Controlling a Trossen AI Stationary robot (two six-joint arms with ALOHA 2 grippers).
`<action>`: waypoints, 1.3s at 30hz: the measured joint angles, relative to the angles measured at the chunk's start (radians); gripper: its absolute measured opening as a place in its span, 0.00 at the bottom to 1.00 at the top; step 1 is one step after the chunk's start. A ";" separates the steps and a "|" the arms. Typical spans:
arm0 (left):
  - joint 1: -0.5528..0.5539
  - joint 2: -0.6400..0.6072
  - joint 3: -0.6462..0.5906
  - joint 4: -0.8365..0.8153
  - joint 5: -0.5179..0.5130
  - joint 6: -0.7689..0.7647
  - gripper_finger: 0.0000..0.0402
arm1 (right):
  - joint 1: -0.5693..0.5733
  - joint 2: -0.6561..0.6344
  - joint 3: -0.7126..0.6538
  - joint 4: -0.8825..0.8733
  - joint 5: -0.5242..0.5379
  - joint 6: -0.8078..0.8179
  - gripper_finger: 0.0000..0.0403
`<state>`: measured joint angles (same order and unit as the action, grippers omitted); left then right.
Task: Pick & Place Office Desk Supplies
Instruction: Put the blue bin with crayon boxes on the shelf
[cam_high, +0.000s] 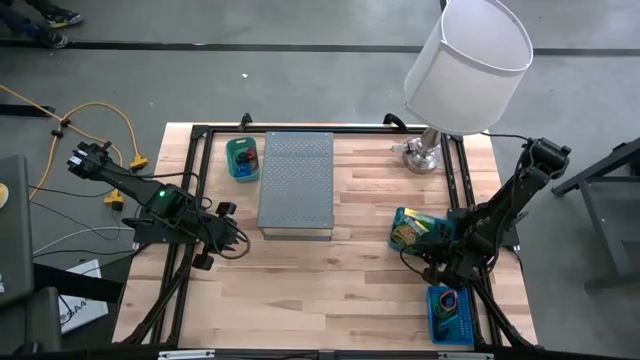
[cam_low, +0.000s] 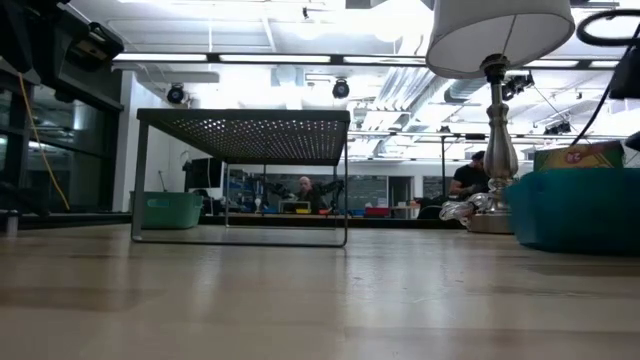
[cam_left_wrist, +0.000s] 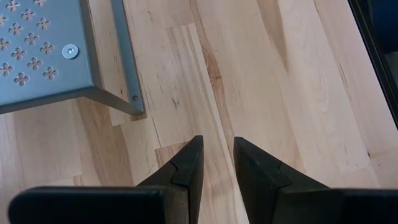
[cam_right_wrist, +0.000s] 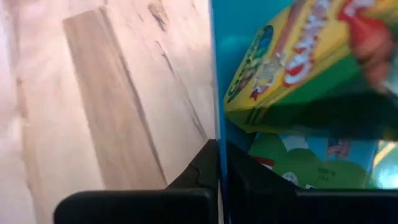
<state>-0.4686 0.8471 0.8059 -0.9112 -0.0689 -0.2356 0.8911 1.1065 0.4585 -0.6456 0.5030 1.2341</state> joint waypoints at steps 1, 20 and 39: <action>0.000 0.000 0.000 0.000 0.000 0.000 0.21 | -0.013 0.000 0.015 -0.007 -0.006 -0.028 0.01; 0.000 0.000 0.000 0.000 0.000 0.000 0.21 | -0.257 0.026 0.359 -0.139 -0.043 -0.547 0.01; 0.000 0.000 0.000 0.000 0.000 0.000 0.21 | -0.414 0.308 0.827 -0.293 -0.049 -0.900 0.01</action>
<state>-0.4686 0.8473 0.8061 -0.9111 -0.0685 -0.2357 0.4775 1.4145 1.2854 -0.9385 0.4538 0.3345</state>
